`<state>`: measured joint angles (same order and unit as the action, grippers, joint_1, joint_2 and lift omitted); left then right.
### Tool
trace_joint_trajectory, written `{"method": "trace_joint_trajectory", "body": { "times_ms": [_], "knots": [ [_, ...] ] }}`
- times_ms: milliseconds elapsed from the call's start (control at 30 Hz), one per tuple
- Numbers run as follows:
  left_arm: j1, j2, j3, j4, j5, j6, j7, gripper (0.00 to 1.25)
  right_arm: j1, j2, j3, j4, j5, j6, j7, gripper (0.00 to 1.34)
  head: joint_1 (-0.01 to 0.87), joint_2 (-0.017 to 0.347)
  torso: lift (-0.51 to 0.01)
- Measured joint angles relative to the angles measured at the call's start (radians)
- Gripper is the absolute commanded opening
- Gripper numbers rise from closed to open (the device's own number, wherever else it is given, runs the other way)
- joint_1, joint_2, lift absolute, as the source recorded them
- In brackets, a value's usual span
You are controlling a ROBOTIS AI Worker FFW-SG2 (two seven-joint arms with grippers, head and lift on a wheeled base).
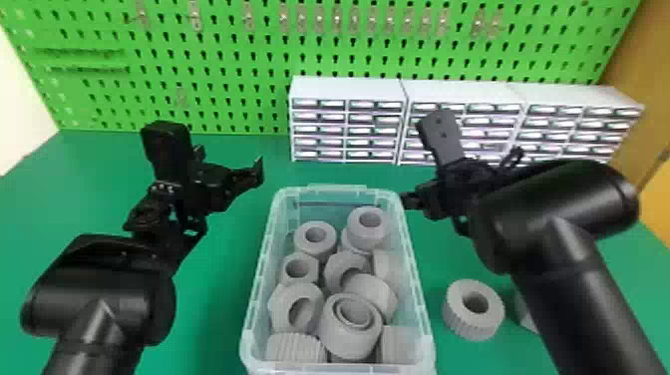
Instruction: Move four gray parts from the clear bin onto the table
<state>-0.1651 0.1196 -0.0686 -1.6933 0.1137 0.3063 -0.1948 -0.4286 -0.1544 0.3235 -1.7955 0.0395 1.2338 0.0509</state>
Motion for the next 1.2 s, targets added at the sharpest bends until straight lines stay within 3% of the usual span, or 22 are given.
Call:
{"method": "trace_joint_trajectory", "body": {
  "times_ms": [300,433,767,1200],
  "knots": [
    [-0.001,0.0,-0.008,0.001,-0.003,0.007,0.0,1.17,-0.045,0.032,0.068,0.03,-0.091,0.076,-0.175,0.82,0.686,0.026,-0.05],
    [-0.001,0.0,-0.007,0.001,-0.003,0.01,-0.003,1.17,-0.047,0.038,0.06,0.034,-0.166,0.115,-0.26,0.82,0.686,0.026,-0.05],
    [0.002,0.002,-0.005,0.001,-0.006,0.016,-0.01,1.17,-0.032,0.05,0.008,0.039,-0.282,0.183,-0.397,0.82,0.686,0.026,-0.05],
    [0.001,0.002,-0.007,0.001,-0.009,0.02,-0.014,1.17,-0.01,0.058,-0.044,0.051,-0.371,0.201,-0.448,0.81,0.686,0.026,-0.05]
  ]
}}
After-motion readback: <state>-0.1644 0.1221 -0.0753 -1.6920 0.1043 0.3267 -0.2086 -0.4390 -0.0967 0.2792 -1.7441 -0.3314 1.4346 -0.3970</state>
